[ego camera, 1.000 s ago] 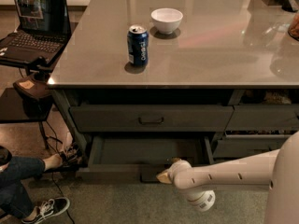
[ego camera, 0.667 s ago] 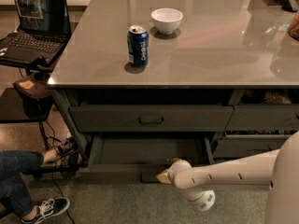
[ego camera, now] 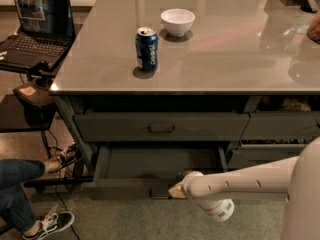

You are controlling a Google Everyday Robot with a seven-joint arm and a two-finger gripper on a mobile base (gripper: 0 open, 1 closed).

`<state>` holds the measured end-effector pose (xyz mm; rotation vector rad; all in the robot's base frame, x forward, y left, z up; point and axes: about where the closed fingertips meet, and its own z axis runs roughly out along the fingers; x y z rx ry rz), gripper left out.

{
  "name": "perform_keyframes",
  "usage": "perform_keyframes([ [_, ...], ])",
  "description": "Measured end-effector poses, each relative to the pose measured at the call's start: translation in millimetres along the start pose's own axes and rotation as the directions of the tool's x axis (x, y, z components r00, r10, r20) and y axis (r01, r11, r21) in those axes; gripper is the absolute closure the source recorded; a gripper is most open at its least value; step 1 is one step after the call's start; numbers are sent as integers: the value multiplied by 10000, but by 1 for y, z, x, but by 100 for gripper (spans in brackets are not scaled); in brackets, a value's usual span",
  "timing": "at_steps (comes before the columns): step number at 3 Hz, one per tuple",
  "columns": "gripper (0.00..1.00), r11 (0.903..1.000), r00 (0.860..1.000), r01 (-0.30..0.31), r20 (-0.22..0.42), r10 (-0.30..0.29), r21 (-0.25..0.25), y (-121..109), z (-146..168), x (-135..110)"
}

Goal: Open middle drawer

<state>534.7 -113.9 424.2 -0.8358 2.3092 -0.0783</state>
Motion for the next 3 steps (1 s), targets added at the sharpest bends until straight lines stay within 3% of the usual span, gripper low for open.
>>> perform_keyframes([
  [1, 100, 9997, 9997, -220, 124, 220, 41, 3, -16, -5],
  [3, 100, 9999, 9999, -113, 5, 113, -51, 9, -21, 1],
])
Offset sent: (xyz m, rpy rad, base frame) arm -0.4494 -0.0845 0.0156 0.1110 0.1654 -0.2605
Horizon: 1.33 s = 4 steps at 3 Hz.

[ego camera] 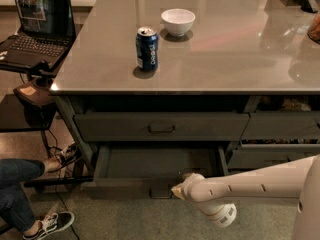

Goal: Open middle drawer

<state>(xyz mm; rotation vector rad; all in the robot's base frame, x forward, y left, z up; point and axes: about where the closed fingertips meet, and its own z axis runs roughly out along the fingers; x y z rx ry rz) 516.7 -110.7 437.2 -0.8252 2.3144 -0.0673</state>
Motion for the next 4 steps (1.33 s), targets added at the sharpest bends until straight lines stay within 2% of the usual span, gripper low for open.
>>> perform_keyframes([
  [4, 100, 9999, 9998, -167, -58, 167, 35, 10, -12, 6],
])
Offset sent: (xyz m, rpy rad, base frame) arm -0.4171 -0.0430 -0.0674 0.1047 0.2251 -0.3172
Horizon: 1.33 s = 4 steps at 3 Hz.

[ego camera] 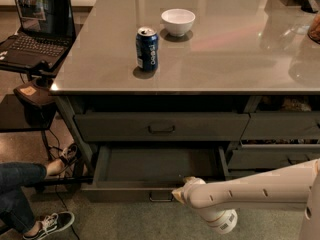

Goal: Open middle drawer

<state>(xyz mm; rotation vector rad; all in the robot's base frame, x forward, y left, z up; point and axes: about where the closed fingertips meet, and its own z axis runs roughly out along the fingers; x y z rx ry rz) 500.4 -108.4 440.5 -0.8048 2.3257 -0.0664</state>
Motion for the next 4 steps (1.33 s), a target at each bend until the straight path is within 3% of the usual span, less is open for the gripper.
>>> perform_keyframes([
  [4, 100, 10000, 10000, 37, 19, -37, -4, 9, -11, 9],
])
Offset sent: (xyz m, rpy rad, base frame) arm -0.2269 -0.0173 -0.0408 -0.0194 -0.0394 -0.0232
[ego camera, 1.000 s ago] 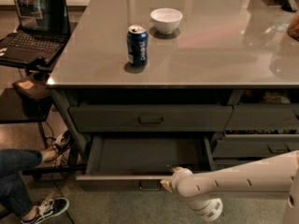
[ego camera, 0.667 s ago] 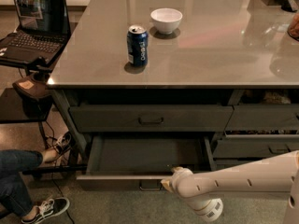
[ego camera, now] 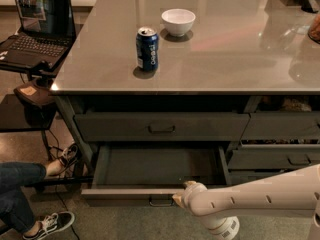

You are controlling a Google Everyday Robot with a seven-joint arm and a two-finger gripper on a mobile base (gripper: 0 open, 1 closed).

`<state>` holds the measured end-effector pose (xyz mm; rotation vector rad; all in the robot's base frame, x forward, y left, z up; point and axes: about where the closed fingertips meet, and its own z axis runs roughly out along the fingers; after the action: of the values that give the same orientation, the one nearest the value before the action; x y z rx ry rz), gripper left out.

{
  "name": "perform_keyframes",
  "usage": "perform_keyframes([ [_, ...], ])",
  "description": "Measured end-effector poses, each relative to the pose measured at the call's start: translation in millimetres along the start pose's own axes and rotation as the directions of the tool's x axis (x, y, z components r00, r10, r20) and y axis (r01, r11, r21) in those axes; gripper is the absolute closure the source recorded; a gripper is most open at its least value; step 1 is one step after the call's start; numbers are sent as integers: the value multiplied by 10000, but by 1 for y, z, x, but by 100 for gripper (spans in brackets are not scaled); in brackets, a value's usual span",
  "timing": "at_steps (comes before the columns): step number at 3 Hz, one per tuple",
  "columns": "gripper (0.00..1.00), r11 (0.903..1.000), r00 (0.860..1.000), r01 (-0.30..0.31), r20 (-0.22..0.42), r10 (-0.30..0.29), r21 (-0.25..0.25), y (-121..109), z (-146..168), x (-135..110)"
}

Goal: Open middle drawer

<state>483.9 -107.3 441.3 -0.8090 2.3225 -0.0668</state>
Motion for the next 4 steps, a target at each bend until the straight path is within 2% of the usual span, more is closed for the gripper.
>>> perform_keyframes([
  [4, 100, 9998, 9998, -182, 47, 181, 61, 11, -11, 10],
])
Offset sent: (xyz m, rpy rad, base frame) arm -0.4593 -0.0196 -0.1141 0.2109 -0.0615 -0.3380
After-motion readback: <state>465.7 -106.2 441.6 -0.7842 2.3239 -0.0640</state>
